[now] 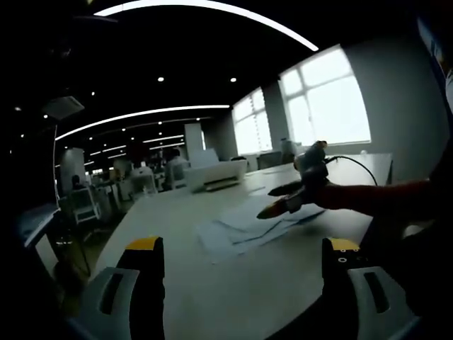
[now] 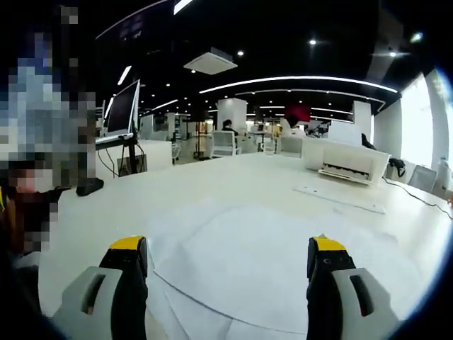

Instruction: Organize the stack of printing papers by aligning and flattening the scattered papers on the table

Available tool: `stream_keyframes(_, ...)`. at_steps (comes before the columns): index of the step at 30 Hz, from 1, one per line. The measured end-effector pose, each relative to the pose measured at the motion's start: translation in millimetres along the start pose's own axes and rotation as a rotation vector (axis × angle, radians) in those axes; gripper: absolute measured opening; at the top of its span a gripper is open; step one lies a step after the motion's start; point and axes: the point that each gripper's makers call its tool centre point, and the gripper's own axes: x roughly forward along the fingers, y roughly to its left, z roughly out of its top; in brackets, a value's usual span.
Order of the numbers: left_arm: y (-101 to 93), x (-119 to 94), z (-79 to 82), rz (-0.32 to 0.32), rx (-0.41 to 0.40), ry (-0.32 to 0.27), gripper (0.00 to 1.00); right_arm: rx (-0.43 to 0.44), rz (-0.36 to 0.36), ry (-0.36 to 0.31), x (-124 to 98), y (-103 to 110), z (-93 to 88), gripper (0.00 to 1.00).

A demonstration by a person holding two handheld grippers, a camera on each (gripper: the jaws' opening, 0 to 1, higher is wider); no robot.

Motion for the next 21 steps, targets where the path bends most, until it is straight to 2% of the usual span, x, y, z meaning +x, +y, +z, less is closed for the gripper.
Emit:
stream_keyframes(11,-2.0,1,-3.6,-0.004,0.002,0.01,0.94,-0.021,0.007,0.025,5,9,-14.7,0.89)
stream_keyframes(17,-2.8,1,-3.7,-0.006,-0.001,0.009,0.94,-0.028,0.002,0.042,10,8,-20.9,0.89)
stream_keyframes(21,-4.3,2,-3.6,-0.01,0.002,0.009,0.94,-0.032,-0.008,0.073,15,2,-31.4,0.89)
